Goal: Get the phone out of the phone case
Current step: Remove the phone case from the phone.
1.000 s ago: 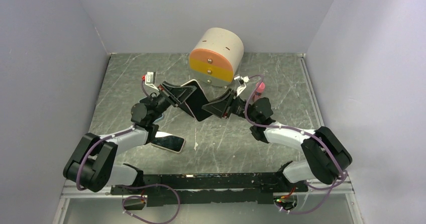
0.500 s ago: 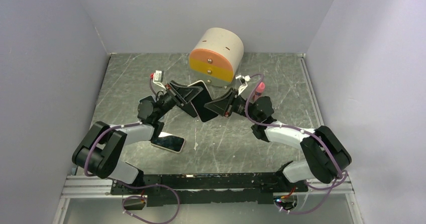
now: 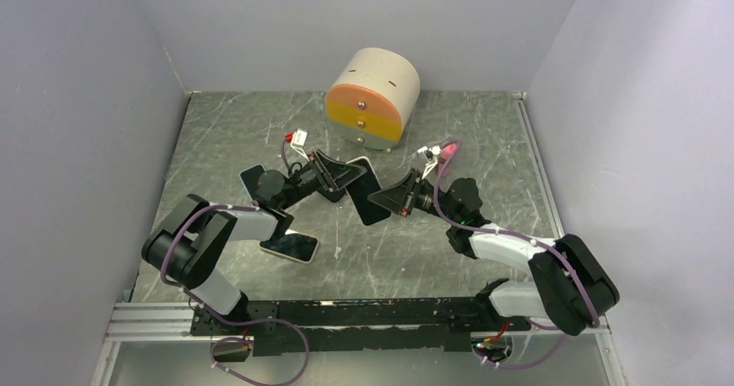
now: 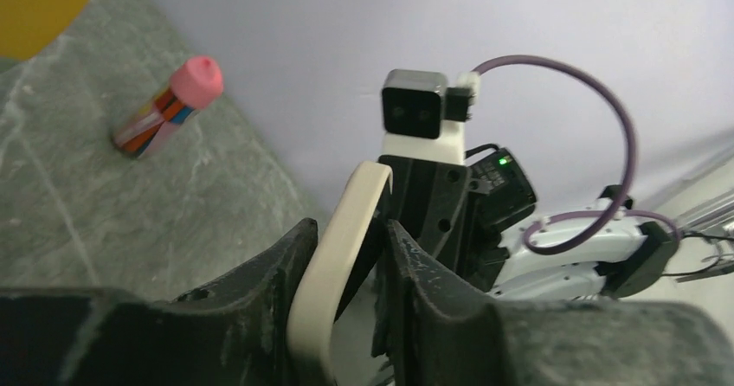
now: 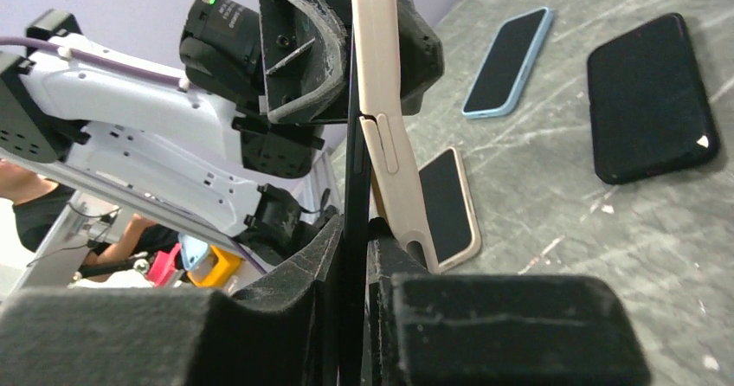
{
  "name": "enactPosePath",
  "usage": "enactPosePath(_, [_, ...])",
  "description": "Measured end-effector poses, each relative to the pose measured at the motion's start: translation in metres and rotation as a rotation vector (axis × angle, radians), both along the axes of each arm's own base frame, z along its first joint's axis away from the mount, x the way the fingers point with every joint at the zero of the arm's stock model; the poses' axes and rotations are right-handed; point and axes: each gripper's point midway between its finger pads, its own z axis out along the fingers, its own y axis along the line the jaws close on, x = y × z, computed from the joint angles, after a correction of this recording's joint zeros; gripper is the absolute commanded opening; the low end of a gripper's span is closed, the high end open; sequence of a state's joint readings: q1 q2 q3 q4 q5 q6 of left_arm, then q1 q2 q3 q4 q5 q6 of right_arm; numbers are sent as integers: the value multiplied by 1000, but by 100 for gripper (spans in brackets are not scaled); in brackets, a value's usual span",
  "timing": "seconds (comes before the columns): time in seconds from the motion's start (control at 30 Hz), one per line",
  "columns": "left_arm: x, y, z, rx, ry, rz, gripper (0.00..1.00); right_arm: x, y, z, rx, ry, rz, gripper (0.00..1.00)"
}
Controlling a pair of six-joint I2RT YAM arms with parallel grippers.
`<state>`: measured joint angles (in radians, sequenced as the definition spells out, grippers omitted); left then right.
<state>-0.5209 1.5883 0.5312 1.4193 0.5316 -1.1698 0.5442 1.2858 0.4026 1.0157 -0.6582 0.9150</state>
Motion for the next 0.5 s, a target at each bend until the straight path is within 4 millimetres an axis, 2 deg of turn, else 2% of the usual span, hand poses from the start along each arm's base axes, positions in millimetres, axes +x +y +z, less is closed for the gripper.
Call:
enactPosePath(0.17, [1,-3,-25,80,31,7,53,-4,-9,-17,-47,29,-33,0])
enactPosePath(0.37, [3,1,-66,182,112,38,61,-5,-14,-45,-104,111,-66,0])
enactPosePath(0.5, [1,10,-85,265,142,86,65,1,-18,-49,-105,147,-111,0])
